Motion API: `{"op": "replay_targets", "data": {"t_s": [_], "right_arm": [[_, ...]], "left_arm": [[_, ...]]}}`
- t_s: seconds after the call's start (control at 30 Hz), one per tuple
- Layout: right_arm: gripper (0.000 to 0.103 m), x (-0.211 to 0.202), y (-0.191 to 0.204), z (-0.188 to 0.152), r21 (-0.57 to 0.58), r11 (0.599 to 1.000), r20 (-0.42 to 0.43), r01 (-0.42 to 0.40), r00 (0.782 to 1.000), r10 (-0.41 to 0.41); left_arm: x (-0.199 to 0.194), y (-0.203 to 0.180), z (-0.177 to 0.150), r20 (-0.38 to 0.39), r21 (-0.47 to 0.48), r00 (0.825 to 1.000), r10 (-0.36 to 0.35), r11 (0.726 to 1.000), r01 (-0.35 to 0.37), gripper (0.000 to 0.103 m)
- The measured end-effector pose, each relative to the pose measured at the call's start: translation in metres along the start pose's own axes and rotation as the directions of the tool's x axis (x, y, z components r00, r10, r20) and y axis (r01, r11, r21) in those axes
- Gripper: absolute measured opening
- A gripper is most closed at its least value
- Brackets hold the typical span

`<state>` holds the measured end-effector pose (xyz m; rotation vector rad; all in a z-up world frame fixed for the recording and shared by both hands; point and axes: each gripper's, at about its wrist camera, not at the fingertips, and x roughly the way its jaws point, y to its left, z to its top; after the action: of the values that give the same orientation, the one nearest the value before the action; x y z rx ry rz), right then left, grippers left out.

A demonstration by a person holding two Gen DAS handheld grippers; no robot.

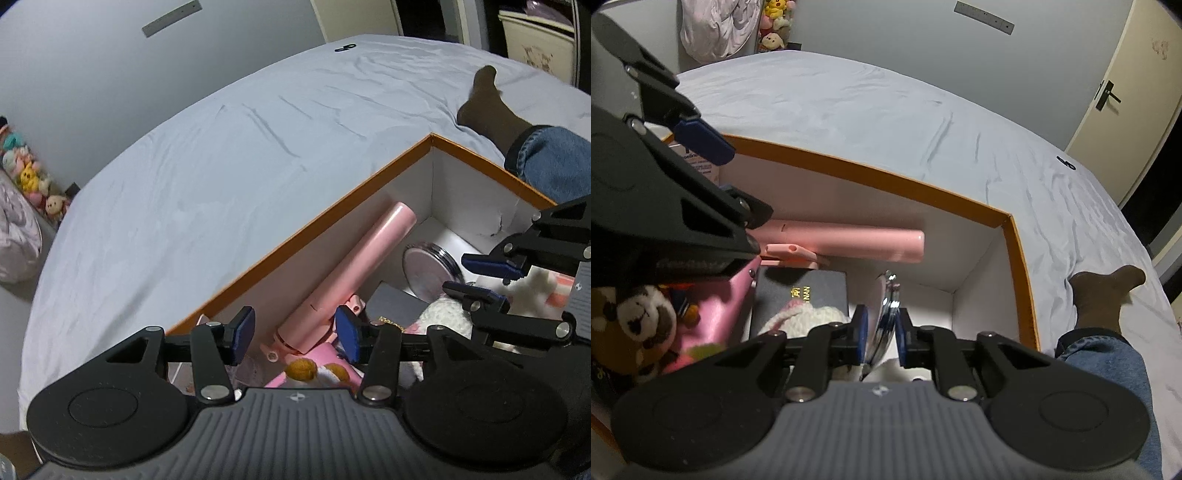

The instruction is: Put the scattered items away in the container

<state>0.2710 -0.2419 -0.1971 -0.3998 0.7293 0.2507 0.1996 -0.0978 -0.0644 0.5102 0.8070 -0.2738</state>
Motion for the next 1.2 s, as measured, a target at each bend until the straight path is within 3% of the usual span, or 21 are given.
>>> {"op": "replay_targets", "data": {"t_s": [0.27,0.47,0.8,1.2], "right_arm": [[0.039,-0.018,-0.011,0.0,0.053,0.998,0.044,0.017,0.999,-0.02],[0.059,-0.044,-0.022,0.0,0.138,0.99,0.129,0.018,0.991,-0.036],[0.07,-0.078,-0.033,-0.019,0.336,0.941,0.194,-0.037,0.981,-0.031],[0.079,-0.103,-0.034,-0.045,0.403,0.915,0.201,-0.005,0.976,-0.083]], "left_arm": [[-0.012,0.001,-0.003,0.033,-0.044,0.999,0.009,0.999,-0.008,0.063],[-0.026,0.006,-0.003,0.068,-0.108,0.998,-0.007,0.994,0.014,0.069],[-0.048,0.005,-0.023,0.105,-0.268,0.994,-0.041,0.961,0.068,0.074],[-0.066,0.005,-0.054,0.113,-0.428,0.993,0.025,0.904,0.026,0.078]]}}
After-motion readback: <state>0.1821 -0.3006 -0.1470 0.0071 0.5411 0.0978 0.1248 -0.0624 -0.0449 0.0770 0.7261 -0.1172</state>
